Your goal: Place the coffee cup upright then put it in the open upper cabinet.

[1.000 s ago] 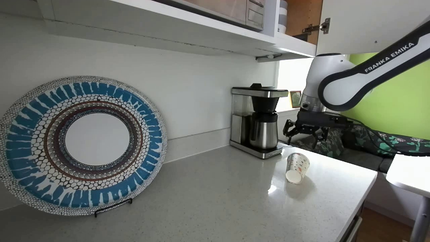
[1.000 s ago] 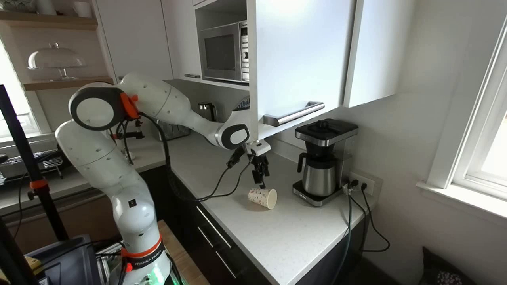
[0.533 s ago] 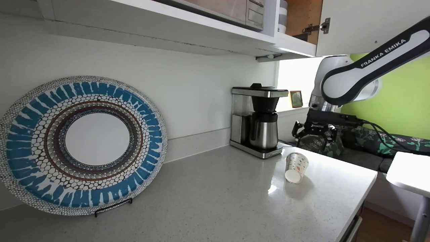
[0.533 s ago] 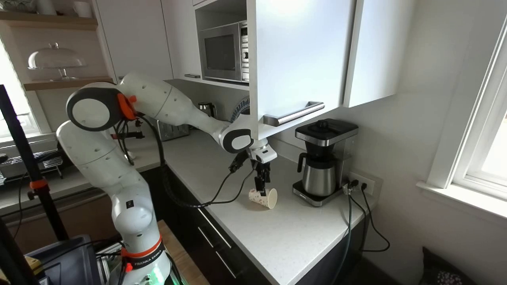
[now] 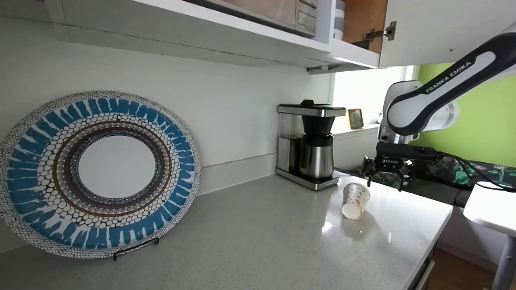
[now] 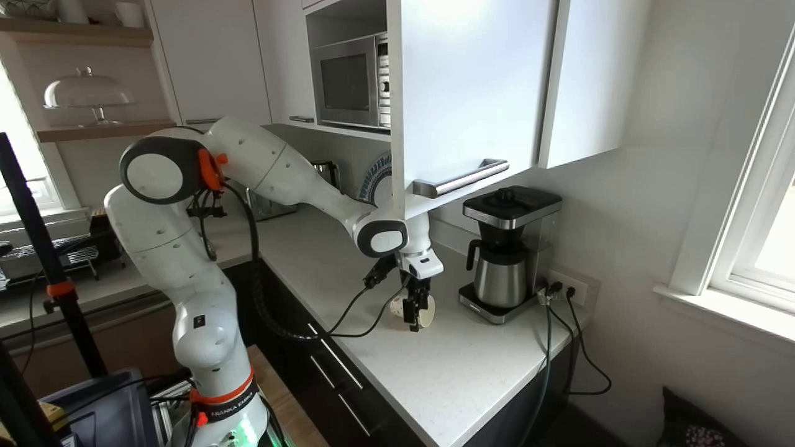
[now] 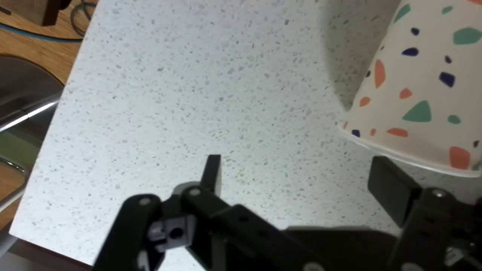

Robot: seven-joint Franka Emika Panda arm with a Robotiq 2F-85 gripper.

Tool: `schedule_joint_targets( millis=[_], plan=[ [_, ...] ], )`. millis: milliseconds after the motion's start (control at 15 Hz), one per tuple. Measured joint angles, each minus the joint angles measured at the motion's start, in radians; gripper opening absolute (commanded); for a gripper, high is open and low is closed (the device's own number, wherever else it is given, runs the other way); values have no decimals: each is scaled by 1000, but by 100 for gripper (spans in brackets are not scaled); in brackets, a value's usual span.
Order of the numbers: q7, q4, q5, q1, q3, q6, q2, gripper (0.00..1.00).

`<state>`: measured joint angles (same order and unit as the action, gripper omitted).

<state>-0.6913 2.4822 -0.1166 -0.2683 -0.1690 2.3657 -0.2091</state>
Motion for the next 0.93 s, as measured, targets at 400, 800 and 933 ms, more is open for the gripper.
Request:
schedule_joint_targets(
  millis=[400, 800, 933],
  plan=[
    [-44, -25, 132, -10, -15, 0, 70, 100],
    [7, -53, 392, -5, -29, -15, 123, 76],
    [44, -59, 477, -5, -36, -29, 136, 68]
  ],
)
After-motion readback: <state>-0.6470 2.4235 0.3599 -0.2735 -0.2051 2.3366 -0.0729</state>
